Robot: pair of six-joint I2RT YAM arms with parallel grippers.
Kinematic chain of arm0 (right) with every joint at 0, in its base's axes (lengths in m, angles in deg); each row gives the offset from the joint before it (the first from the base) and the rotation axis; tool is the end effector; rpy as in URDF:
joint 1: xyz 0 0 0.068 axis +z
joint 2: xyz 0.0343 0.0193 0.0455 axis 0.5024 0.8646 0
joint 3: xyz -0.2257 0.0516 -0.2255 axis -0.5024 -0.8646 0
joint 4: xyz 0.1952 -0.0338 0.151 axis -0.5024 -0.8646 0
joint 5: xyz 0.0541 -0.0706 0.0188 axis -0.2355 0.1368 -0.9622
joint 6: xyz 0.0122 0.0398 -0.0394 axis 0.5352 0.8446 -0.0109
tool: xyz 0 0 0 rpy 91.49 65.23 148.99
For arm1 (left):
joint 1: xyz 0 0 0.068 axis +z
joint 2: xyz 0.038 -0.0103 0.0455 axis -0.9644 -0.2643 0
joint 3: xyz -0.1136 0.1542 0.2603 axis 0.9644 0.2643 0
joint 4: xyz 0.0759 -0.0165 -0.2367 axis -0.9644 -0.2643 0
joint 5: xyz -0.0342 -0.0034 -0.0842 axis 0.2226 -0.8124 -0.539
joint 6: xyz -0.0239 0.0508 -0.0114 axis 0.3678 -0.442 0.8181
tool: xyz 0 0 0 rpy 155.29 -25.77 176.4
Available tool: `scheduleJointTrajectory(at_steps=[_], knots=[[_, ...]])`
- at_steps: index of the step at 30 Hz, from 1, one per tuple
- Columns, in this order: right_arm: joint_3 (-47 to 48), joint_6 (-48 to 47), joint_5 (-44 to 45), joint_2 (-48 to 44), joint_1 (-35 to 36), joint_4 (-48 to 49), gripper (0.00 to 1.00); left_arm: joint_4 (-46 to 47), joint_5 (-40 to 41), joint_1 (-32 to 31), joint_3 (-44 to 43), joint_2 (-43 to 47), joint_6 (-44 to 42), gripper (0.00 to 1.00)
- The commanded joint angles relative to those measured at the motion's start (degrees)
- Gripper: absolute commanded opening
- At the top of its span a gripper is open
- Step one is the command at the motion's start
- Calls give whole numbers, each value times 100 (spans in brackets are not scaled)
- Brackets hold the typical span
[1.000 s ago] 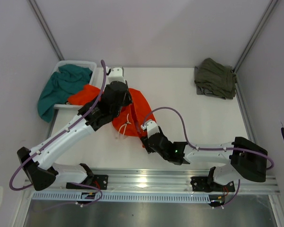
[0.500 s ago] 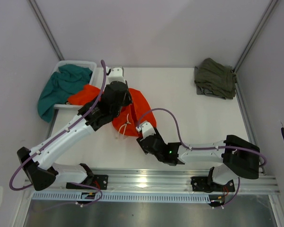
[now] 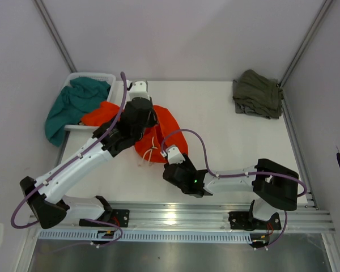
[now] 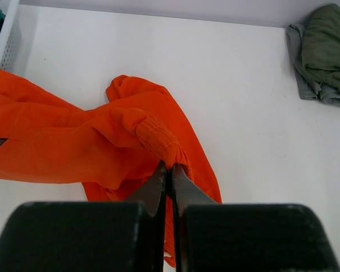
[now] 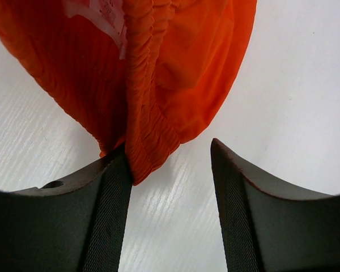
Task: Fold and stack the shorts
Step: Flatten the shorts out
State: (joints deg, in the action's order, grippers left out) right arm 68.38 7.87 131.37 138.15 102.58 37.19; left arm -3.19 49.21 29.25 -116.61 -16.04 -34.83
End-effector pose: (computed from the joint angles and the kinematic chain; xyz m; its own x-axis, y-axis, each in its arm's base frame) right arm 0.1199 0.2859 0.2296 -0.3758 -0.4922 -0.7852 -0.4621 0.8339 -0.3016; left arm 0.1874 -0.1566 0.4463 -0.3625 -0.1494 -0.9199 0.0566 0.9817 -0.1817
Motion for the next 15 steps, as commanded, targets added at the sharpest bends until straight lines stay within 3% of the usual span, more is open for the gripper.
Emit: scheduleJointTrajectory(at_steps=[1,15], knots=[[24,214,336,-20,9,-31,58,49,147,43,-440,187,-27,0],[-257,425,345,-108,70,-110,50,-373,358,166,-1004,179,-185,0]])
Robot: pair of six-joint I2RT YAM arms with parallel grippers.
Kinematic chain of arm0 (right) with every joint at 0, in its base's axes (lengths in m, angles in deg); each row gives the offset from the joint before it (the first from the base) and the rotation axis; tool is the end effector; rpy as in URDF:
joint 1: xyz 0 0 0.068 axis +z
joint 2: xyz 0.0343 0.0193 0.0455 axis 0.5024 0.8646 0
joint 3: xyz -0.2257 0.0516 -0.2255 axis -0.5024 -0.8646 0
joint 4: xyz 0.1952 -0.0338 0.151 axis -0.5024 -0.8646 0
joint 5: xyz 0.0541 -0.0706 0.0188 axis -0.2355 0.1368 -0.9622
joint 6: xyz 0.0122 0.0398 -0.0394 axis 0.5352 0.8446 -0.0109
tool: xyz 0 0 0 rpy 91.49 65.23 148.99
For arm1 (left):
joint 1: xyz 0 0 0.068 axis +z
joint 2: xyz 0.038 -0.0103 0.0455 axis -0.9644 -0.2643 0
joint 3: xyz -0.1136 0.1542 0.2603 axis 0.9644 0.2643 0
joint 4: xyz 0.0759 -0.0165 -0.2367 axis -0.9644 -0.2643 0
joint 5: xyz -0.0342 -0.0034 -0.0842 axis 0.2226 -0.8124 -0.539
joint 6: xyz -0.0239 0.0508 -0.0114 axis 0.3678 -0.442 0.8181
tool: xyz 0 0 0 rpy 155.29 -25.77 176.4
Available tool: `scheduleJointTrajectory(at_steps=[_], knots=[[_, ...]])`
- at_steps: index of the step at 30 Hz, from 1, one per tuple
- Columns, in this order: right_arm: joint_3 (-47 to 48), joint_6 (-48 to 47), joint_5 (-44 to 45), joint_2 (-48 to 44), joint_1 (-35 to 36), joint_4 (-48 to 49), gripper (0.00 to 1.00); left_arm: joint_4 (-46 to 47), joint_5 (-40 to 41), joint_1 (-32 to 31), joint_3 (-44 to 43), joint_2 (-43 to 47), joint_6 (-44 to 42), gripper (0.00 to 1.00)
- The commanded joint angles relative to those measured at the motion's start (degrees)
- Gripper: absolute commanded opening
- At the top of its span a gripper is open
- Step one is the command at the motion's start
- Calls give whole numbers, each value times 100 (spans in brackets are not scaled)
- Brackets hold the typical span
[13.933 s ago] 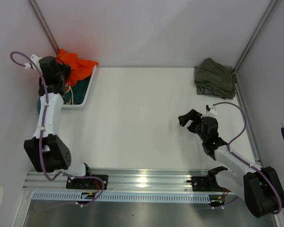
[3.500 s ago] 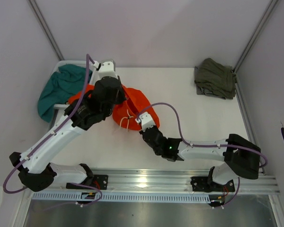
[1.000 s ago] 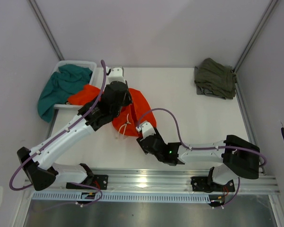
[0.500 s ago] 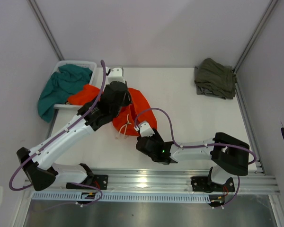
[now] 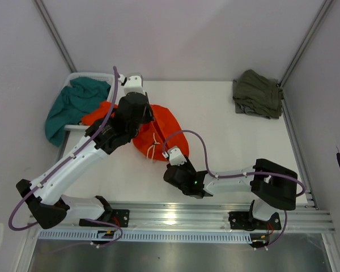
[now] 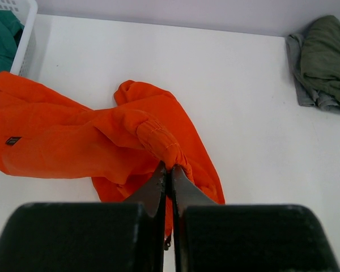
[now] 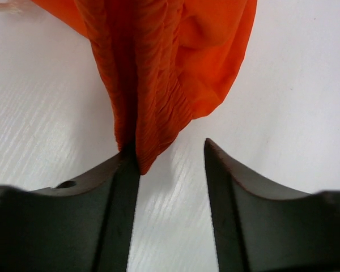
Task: Fold and stack the shorts
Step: Flatten the shorts out
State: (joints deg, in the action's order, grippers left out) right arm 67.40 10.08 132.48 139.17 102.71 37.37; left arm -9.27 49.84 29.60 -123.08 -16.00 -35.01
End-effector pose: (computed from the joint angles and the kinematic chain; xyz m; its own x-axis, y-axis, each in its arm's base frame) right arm 0.1193 0.2845 0.2205 -0.3947 -0.4830 -0.7816 -0.4372 0.8469 -0.3026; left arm 0.1812 -0.1477 0.4722 -0.3520 -0.1540 -0.9233 0.0435 0.9826 -0.1804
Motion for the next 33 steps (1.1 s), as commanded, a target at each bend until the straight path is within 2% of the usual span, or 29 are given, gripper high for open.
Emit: scheduleJointTrajectory(at_steps=[1,3,7,9,10,13,20,24,27,28,29,33], knots=[[-168,205,260,-254,57,-145,47,226,304,140,-366,183,-167,0],[-176,214,286,-377,48,-224,42,209,304,192,-383,209,-185,0],[-247,82,216,-737,40,-172,20,182,277,271,-436,218,-255,0],[-352,-128,85,-1070,40,-41,17,164,233,350,-523,201,-290,0],[-387,-190,41,-1194,40,12,8,130,199,403,-576,192,-317,0],[-405,-542,-284,-1686,13,-5,0,103,58,509,-682,130,-378,0],[270,-736,-803,-2434,-347,-1145,0,-2,-241,965,-1226,-203,-387,0],[824,-1034,-830,-2785,-382,-1595,0,-46,-373,975,-1815,-362,-466,0],[1395,-1333,-944,-2979,-479,-1806,0,-248,-496,975,-2544,-502,-493,0],[1562,-1394,-953,-3005,-514,-1928,0,-414,-514,975,-3154,-546,-501,0],[1755,-1534,-1005,-3014,-549,-1999,0,-494,-540,975,-3361,-660,-510,0],[2949,-1869,-988,-2962,-681,-2290,0,-636,-751,975,-4487,-828,-554,0]])
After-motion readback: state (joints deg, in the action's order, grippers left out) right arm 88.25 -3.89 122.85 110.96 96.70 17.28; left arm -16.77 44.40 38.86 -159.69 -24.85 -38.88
